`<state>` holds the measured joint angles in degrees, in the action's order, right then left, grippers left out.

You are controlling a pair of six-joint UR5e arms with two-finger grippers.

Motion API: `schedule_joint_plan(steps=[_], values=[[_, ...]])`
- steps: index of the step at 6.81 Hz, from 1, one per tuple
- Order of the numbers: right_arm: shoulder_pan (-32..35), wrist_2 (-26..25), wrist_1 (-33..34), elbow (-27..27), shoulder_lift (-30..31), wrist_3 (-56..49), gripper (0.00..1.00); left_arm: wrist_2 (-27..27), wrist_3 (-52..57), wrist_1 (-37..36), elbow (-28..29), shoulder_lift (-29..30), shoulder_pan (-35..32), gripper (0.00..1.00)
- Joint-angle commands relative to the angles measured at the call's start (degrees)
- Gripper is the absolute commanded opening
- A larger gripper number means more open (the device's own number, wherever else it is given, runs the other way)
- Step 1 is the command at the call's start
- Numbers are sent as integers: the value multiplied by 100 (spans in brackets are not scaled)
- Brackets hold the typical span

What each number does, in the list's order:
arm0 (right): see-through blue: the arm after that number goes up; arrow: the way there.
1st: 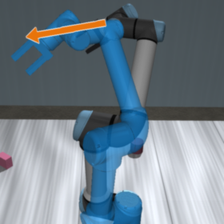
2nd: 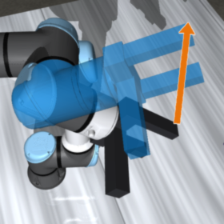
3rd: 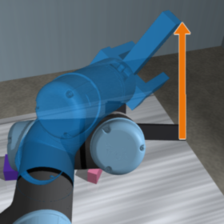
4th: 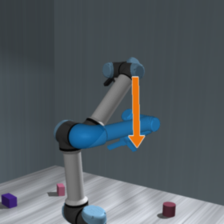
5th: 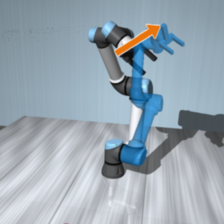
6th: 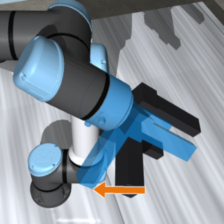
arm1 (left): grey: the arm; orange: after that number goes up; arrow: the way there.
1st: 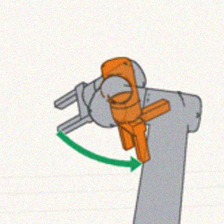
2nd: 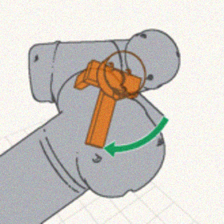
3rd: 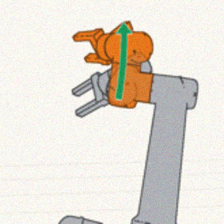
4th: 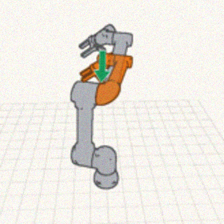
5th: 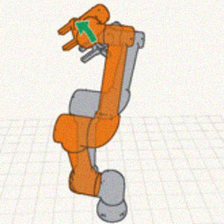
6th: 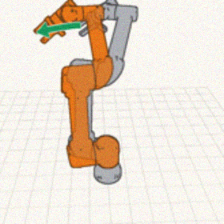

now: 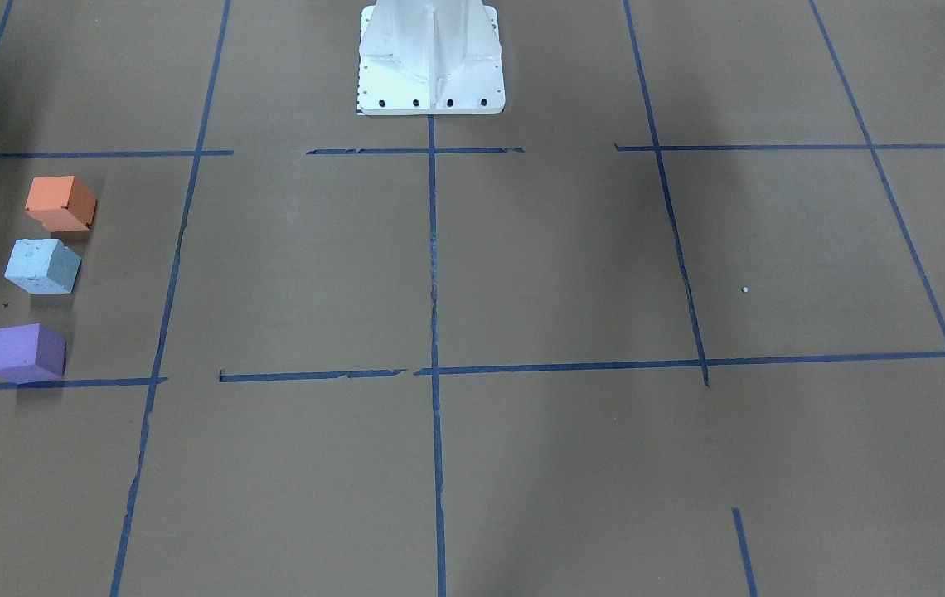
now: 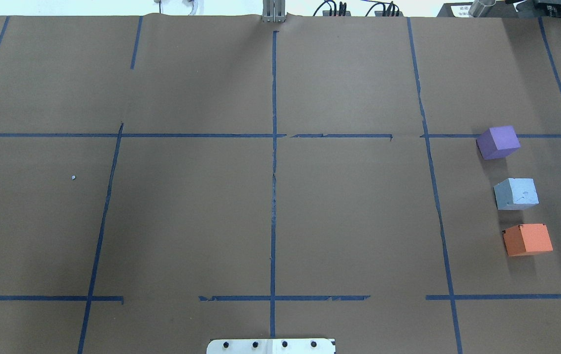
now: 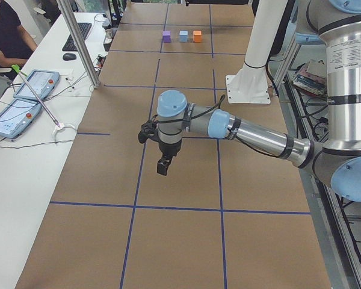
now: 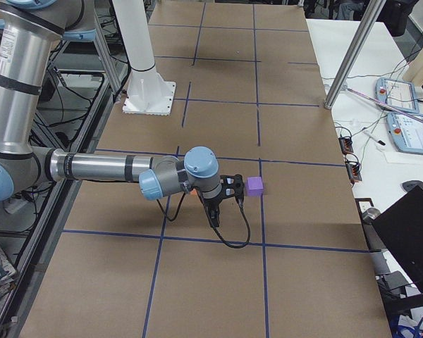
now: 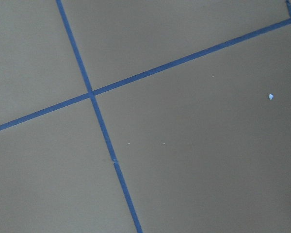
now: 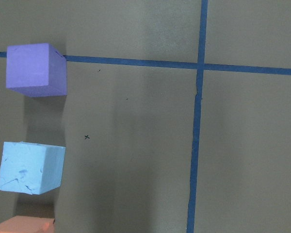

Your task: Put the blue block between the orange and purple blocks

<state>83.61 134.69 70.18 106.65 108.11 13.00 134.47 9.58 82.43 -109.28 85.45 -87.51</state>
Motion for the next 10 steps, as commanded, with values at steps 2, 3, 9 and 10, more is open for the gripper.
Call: schedule_joint_plan(steps=[2, 3, 9, 10], values=[[-168, 268, 74, 31, 9, -201, 100, 282, 53, 19, 891, 560, -205, 100], [-318, 260, 66, 22, -17, -201, 100, 291, 36, -7, 778, 561, -205, 100], [-311, 260, 66, 40, -97, -201, 100, 405, 27, 248, 627, 543, -205, 100], [-311, 260, 66, 40, -97, -192, 100, 405, 18, 239, 627, 534, -205, 100]])
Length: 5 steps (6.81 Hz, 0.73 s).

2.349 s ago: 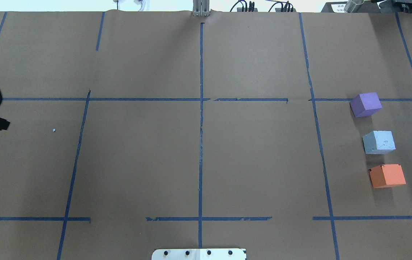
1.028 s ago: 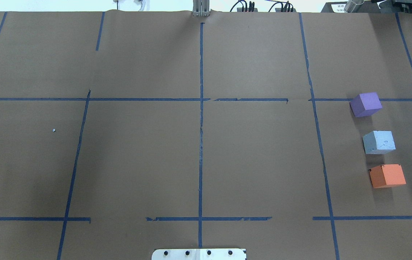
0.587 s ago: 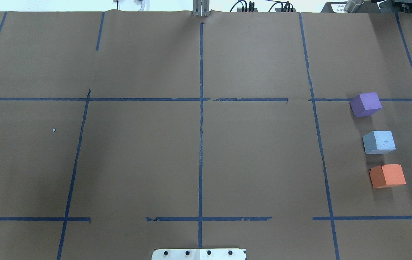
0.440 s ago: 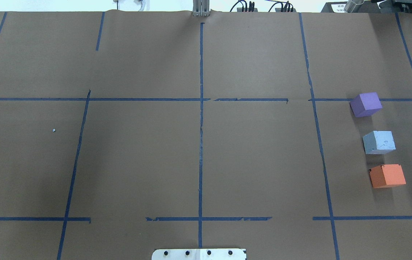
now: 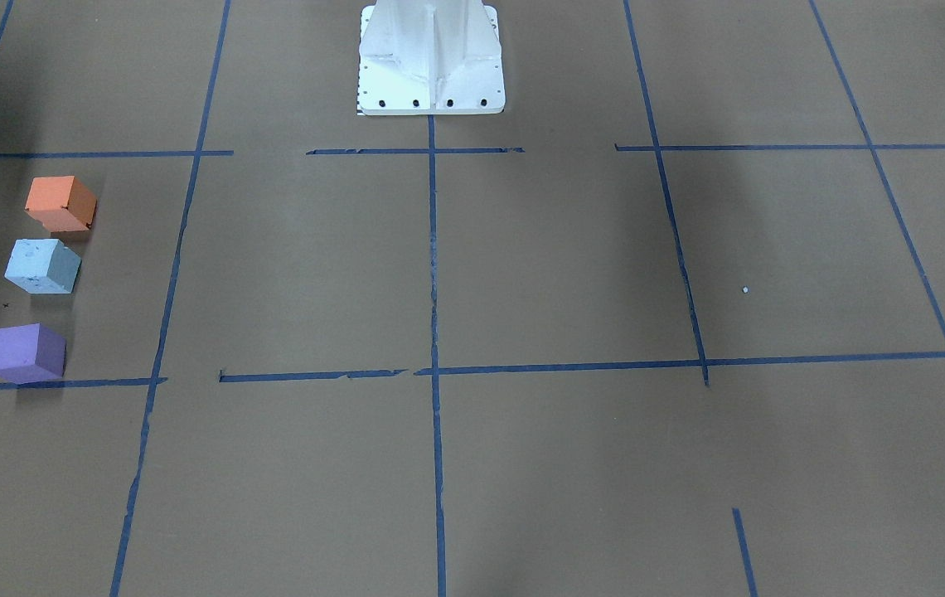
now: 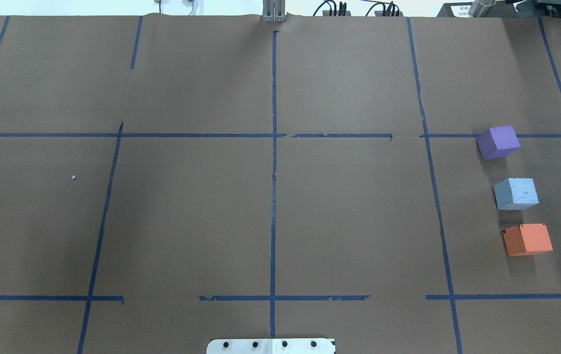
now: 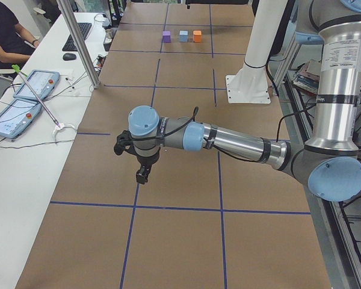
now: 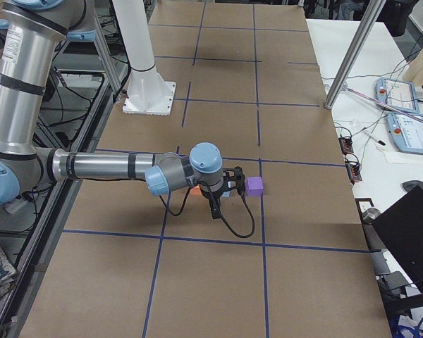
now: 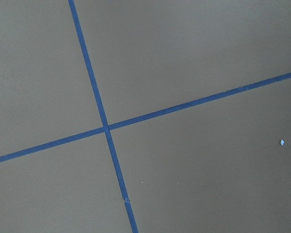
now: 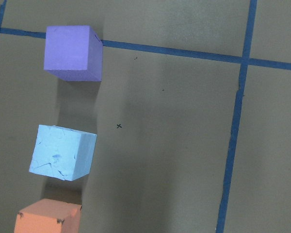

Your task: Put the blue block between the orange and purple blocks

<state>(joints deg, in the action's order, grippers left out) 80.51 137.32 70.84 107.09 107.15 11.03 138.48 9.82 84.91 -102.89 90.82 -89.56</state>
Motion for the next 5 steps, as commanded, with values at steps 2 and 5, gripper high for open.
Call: schedule_joint_plan(steps=[2, 5], values=[[9, -38, -9, -13, 16, 4, 100, -5, 11, -1, -38, -20, 0, 100], [0, -29, -18, -13, 7, 4, 100, -58, 20, -1, -73, 23, 9, 100]])
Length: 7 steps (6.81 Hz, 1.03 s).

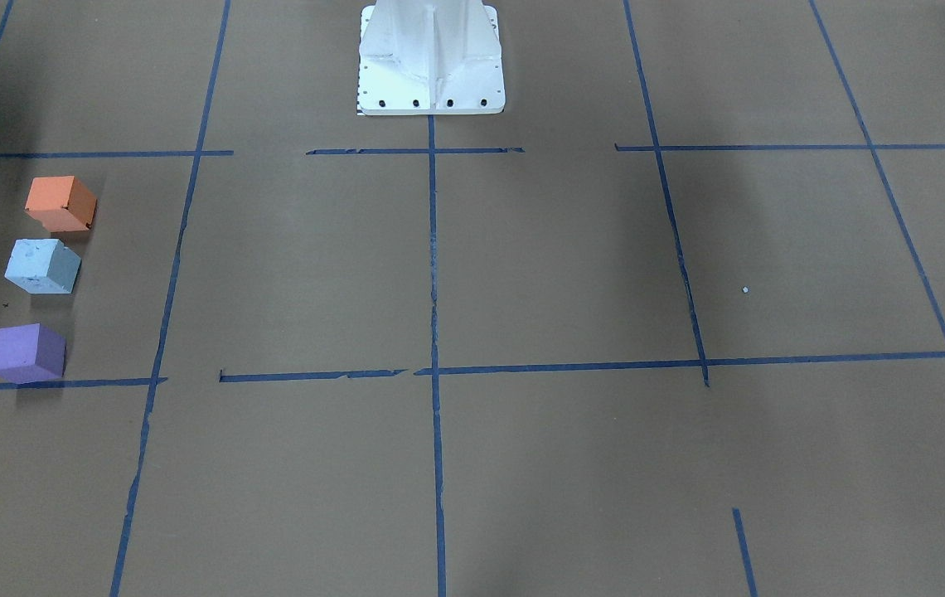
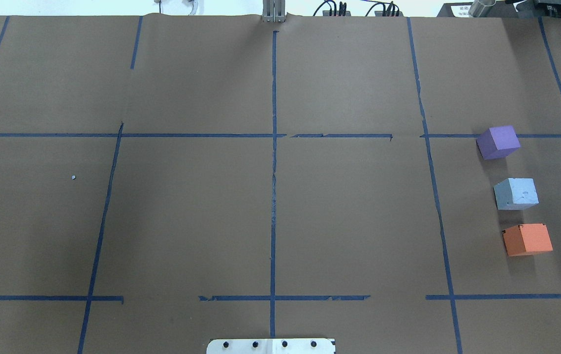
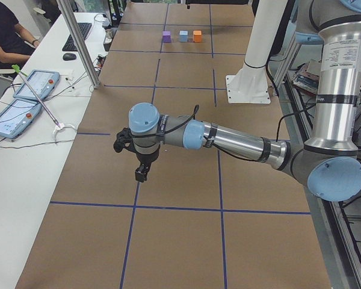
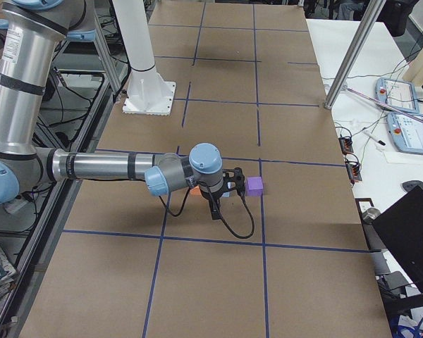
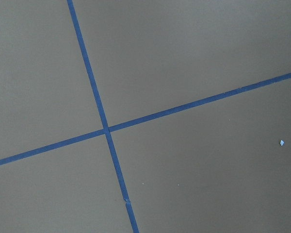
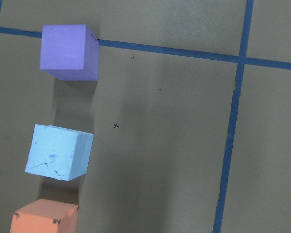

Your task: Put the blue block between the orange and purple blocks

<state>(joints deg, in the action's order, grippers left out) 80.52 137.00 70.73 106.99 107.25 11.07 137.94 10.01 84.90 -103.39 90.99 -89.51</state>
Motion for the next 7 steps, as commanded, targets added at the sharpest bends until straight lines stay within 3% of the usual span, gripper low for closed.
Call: schedule_joint_plan(steps=[1, 7], values=[[-1, 20, -7, -3, -3, 0, 100, -4, 1, 9, -67, 16, -5, 100], [-1, 29, -16, -20, -11, 26, 100, -65, 1, 1, -226, 7, 12, 100]])
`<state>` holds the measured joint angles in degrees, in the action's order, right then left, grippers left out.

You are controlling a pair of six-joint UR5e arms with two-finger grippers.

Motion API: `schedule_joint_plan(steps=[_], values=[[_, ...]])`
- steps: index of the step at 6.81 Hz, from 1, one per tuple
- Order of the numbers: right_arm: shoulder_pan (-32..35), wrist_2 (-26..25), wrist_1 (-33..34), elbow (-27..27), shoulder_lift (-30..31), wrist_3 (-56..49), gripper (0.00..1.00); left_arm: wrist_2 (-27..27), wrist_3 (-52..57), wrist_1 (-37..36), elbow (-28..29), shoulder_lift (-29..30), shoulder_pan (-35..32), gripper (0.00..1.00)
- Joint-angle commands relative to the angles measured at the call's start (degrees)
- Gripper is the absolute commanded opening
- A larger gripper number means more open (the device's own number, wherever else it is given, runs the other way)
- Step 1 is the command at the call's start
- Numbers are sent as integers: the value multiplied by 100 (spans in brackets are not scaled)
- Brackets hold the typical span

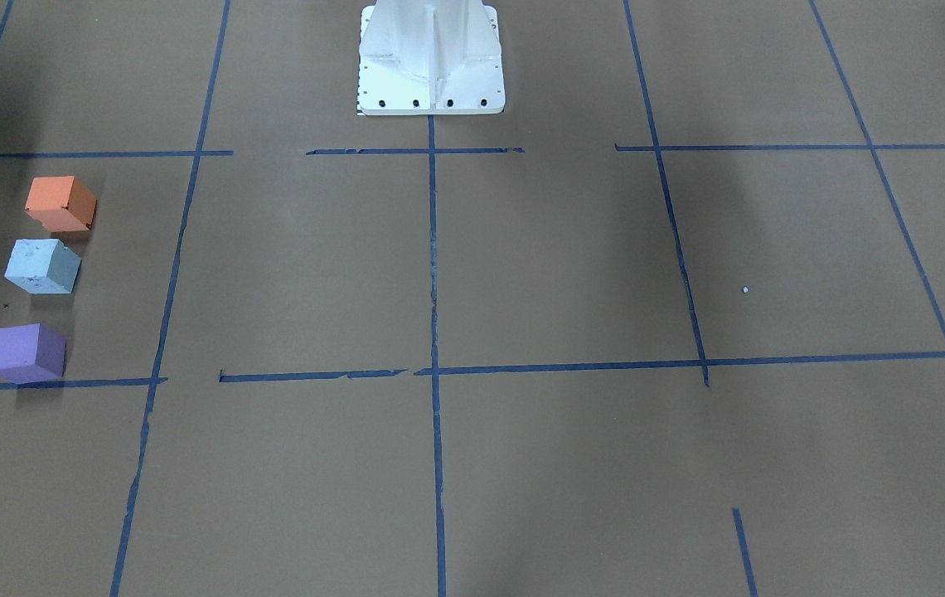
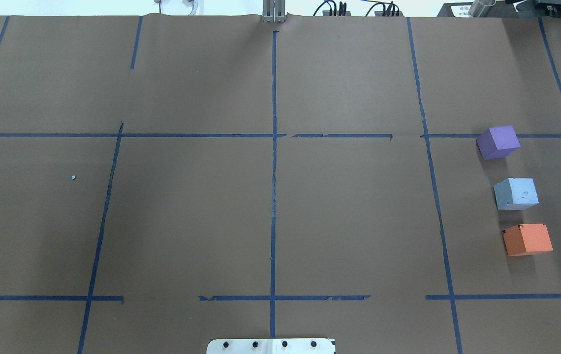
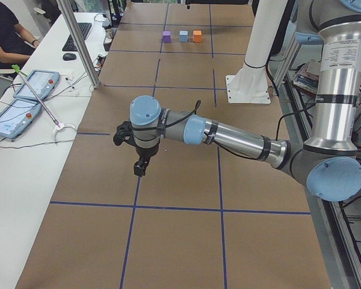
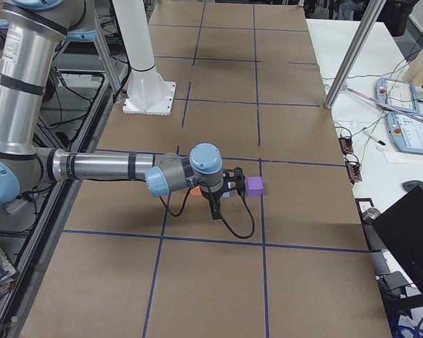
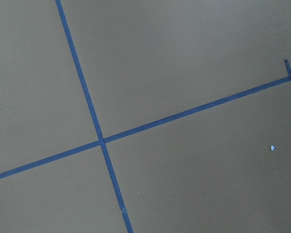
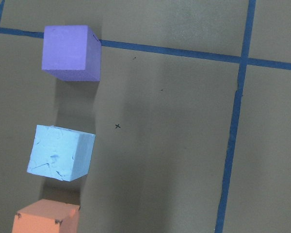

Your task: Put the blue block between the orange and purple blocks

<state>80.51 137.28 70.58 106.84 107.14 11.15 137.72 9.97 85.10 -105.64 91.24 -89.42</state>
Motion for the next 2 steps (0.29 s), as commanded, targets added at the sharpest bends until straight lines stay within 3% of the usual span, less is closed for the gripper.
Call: schedule_joint_plan(steps=[1, 2], values=[[0, 0, 0, -5, 0, 19, 100, -113, -4, 15, -61, -1, 12, 100], [0, 9, -9, 3, 0, 27, 100, -36, 13, 7, 69, -45, 29, 100]])
